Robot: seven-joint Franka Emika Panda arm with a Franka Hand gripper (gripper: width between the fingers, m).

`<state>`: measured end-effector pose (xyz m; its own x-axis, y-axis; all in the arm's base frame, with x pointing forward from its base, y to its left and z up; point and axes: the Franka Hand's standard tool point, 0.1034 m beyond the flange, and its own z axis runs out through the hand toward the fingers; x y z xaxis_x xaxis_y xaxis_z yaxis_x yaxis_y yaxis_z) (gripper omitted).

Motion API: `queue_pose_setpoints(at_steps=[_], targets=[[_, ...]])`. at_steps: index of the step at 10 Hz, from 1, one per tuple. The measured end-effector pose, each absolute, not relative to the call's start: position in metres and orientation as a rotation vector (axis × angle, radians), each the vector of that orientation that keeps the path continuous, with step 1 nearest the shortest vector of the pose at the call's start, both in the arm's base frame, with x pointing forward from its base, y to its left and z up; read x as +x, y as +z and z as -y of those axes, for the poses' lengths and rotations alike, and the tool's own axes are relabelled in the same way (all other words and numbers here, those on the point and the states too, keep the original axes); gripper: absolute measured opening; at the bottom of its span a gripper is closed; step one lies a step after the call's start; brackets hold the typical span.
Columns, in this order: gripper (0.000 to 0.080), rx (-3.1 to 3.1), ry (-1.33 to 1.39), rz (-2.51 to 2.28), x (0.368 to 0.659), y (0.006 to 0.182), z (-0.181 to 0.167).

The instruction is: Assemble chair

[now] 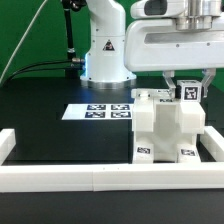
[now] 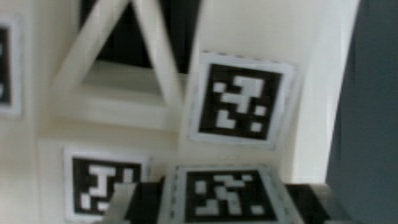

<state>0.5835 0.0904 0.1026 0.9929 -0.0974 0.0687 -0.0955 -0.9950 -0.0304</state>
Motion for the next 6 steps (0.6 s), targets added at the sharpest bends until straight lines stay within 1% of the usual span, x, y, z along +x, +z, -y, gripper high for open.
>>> queue_pose_setpoints(at_steps=[2, 6], targets=[[0.0271, -3.066, -0.093, -0.426, 0.5856, 0.1024, -0.0901], [0.0271, -2.968, -0.075, -0.810, 0.5865, 0.1026, -0.0904]])
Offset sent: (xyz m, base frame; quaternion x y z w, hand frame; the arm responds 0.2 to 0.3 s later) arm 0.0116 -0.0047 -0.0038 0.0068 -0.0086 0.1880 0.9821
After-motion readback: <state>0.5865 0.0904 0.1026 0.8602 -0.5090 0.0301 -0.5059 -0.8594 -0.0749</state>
